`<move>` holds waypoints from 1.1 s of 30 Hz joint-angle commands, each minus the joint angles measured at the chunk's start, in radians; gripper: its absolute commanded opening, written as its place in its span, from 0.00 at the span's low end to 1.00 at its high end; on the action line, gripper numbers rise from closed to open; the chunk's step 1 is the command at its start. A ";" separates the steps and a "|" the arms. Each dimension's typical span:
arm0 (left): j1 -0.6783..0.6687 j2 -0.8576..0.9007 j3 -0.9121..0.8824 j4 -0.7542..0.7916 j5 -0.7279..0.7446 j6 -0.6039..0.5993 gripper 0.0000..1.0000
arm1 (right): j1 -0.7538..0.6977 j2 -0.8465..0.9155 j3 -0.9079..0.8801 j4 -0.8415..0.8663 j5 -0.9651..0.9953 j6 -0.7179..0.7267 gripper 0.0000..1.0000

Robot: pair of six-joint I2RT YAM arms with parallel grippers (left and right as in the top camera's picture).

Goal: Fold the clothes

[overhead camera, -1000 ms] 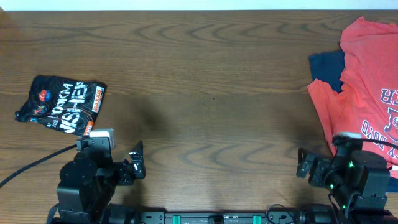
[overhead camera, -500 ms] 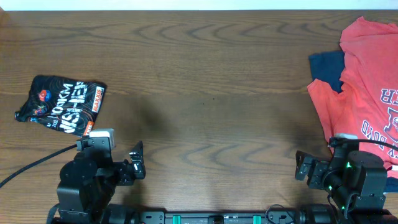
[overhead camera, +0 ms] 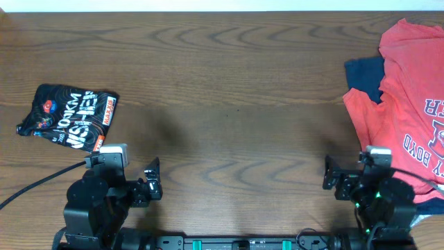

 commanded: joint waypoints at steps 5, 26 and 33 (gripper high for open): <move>0.001 -0.001 -0.008 0.000 -0.011 0.002 0.98 | 0.010 -0.178 -0.236 0.236 -0.041 -0.024 0.99; 0.001 -0.001 -0.008 0.000 -0.011 0.002 0.98 | 0.008 -0.234 -0.448 0.665 -0.048 -0.289 0.99; 0.001 -0.001 -0.008 0.000 -0.011 0.002 0.98 | 0.008 -0.234 -0.447 0.665 -0.048 -0.289 0.99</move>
